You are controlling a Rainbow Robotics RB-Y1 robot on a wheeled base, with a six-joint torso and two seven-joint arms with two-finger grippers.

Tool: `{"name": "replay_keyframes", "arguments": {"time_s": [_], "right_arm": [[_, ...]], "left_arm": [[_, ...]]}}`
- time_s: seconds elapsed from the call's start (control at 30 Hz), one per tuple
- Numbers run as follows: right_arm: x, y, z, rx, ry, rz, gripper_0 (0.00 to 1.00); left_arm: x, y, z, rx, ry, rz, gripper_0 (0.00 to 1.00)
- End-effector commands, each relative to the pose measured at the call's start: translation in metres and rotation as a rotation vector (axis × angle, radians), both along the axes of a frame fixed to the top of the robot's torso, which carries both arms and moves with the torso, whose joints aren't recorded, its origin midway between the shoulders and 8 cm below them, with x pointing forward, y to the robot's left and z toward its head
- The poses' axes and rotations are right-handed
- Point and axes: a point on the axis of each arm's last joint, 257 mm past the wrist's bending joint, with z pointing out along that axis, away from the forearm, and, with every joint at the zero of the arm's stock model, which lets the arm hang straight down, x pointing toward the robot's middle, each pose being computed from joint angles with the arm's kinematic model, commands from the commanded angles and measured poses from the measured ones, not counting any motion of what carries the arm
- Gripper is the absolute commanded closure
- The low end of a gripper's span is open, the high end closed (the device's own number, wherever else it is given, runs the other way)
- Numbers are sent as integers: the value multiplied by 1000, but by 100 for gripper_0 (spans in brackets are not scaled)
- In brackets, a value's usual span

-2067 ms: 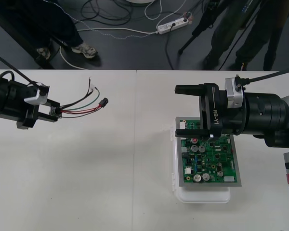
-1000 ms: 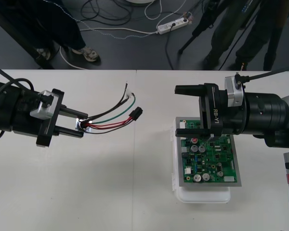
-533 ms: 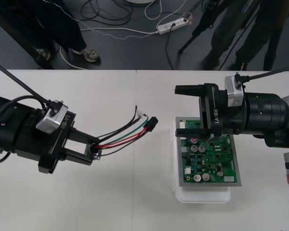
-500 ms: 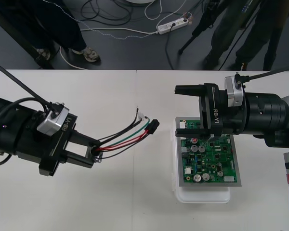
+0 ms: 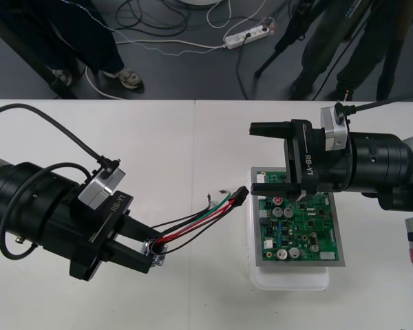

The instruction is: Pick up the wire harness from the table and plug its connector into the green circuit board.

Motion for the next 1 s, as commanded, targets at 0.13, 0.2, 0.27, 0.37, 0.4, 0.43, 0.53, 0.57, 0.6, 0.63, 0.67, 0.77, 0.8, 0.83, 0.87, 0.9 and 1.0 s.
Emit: {"name": "replay_keyframes", "arguments": {"time_s": [0.13, 0.2, 0.27, 0.37, 0.4, 0.43, 0.53, 0.57, 0.6, 0.63, 0.67, 0.77, 0.8, 0.83, 0.87, 0.9, 1.0], "right_arm": [[-2, -2, 7, -27, 11, 24, 0], [-3, -2, 7, -27, 11, 26, 0], [-4, -1, 8, -24, 12, 31, 0], [-6, -1, 8, -21, 14, 39, 0], [-6, -1, 9, -20, 14, 42, 0], [-7, -1, 9, -23, 16, 45, 0], [-8, -2, 9, -21, 20, 50, 0], [-9, -1, 10, -21, 20, 50, 0], [-8, -2, 9, -21, 23, 50, 0], [-8, -2, 9, -21, 22, 48, 0], [-8, -2, 10, -20, 24, 48, 0], [-8, -2, 10, -20, 25, 47, 0], [-8, -2, 10, -20, 25, 48, 0], [-7, -3, 10, -19, 26, 46, 0], [-7, -4, 11, -18, 27, 43, 0], [-7, -4, 11, -18, 28, 43, 0], [-6, -4, 12, -18, 28, 41, 0]], "left_arm": [[-37, -30, 8, -62, 163, -74, 100], [-42, -35, 8, -71, 178, -89, 100], [-48, -40, 6, -73, 196, -108, 100], [-59, -45, 2, -69, 223, -138, 100], [-62, -46, 1, -67, 228, -146, 100], [-66, -48, 0, -65, 239, -159, 100], [-75, -51, -2, -64, 264, -183, 100], [-78, -52, -1, -68, 274, -192, 100], [-80, -53, 0, -72, 284, -198, 100], [-81, -53, 0, -73, 289, -200, 100], [-83, -54, 1, -77, 297, -204, 100], [-84, -56, 5, -91, 307, -209, 100], [-85, -57, 6, -99, 309, -211, 100], [-85, -58, 7, -99, 310, -211, 100], [-85, -59, 8, -103, 314, -212, 100], [-85, -60, 8, -106, 315, -212, 100], [-85, -63, 11, -113, 324, -213, 100]]}}
